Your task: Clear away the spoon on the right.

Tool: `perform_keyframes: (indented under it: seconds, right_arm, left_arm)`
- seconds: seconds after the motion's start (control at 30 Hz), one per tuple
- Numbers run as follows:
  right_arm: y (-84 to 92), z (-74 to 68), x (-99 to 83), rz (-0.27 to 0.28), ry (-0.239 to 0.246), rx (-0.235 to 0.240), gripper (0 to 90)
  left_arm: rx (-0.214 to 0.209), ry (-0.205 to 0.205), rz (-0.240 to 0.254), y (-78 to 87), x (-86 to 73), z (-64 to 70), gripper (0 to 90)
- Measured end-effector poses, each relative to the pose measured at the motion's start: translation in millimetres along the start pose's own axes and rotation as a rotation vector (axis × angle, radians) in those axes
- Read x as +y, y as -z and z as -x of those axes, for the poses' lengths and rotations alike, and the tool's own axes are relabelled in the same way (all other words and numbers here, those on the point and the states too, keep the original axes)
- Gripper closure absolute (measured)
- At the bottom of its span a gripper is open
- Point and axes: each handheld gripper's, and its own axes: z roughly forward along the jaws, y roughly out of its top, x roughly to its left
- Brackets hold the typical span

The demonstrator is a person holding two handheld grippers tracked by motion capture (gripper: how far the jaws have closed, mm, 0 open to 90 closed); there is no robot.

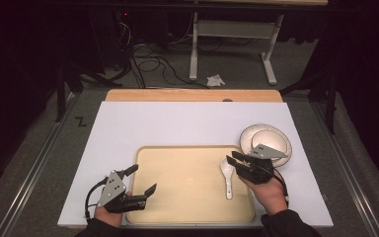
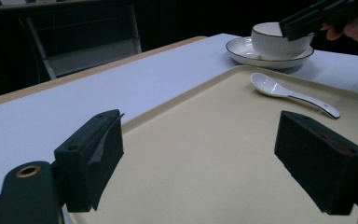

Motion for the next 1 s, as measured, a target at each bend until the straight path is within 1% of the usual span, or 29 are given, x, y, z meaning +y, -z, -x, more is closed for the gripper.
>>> perform_keyframes:
  seconds: [0.07, 0.13, 0.2, 0.23, 0.3, 0.37, 0.4, 0.43, 0.47, 0.5, 0.53, 0.57, 0.63, 0.67, 0.7, 0.77, 1.0]
  right_arm:
    - [12.4, 2.2, -4.8, 0.05, -0.001, 0.013, 57.4]
    - [21.4, 3.6, -10.4, 0.086, -0.006, 0.032, 48.2]
    - [30.3, 5.4, -18.3, 0.104, -0.014, 0.056, 37.8]
    - [34.0, 5.7, -22.1, 0.109, -0.018, 0.059, 32.6]
    - [40.6, 5.4, -29.2, 0.116, -0.014, 0.05, 24.7]
    - [48.7, 5.6, -37.4, 0.142, -0.017, 0.038, 17.0]
    - [52.8, 6.0, -41.5, 0.156, -0.02, 0.025, 14.8]
    - [57.5, 6.7, -45.6, 0.159, -0.029, 0.014, 13.1]
    - [61.7, 7.3, -49.0, 0.157, -0.039, 0.002, 9.2]
    - [66.0, 7.7, -52.3, 0.149, -0.041, -0.017, 2.4]
    - [68.8, 8.1, -54.6, 0.143, -0.038, -0.032, 0.6]
    - [70.9, 8.3, -56.8, 0.143, -0.039, -0.038, 0.6]
    - [74.2, 8.6, -62.7, 0.158, -0.027, -0.044, 0.6]
    - [74.4, 8.3, -63.7, 0.155, -0.03, -0.045, 0.6]
    - [73.2, 8.7, -64.1, 0.159, -0.028, -0.033, 0.6]
    - [72.0, 8.7, -63.5, 0.158, -0.025, -0.028, 0.6]
    - [69.8, 10.9, -65.5, 0.154, -0.038, -0.03, 0.6]
  left_arm:
    - [0.0, 0.001, -0.002, -0.3, -0.1, 0.1, 15.9]
    - [0.002, -0.001, -0.004, -0.6, -0.1, 0.3, 15.9]
    - [0.005, -0.001, -0.006, -0.8, -0.1, 0.4, 15.9]
    - [0.006, 0.001, -0.005, -0.8, -0.1, 0.6, 15.9]
    - [0.009, 0.002, -0.005, -0.6, 0.0, 1.1, 15.9]
    - [0.014, -0.001, -0.005, -0.2, 0.5, 2.6, 15.9]
    - [0.016, -0.009, -0.006, 0.1, 0.9, 3.7, 15.9]
    - [0.015, -0.011, -0.003, 0.3, 1.4, 4.9, 15.8]
    - [0.014, -0.012, 0.0, 0.5, 2.0, 5.9, 15.9]
    - [0.013, -0.012, 0.002, 0.6, 2.3, 6.3, 15.9]
    - [0.014, -0.012, 0.002, 0.4, 2.4, 6.5, 15.9]
    - [0.014, -0.013, -0.002, -0.1, 2.4, 6.4, 15.9]
    - [0.005, -0.012, -0.012, -1.2, 2.3, 5.5, 15.9]
    - [-0.002, -0.009, -0.02, -2.3, 2.3, 5.1, 15.9]
    - [-0.002, -0.01, -0.02, -2.5, 2.3, 5.1, 15.9]
    - [0.001, -0.014, -0.018, -2.2, 2.3, 5.7, 15.9]
    - [0.009, -0.015, -0.007, -0.7, 2.2, 4.8, 15.9]
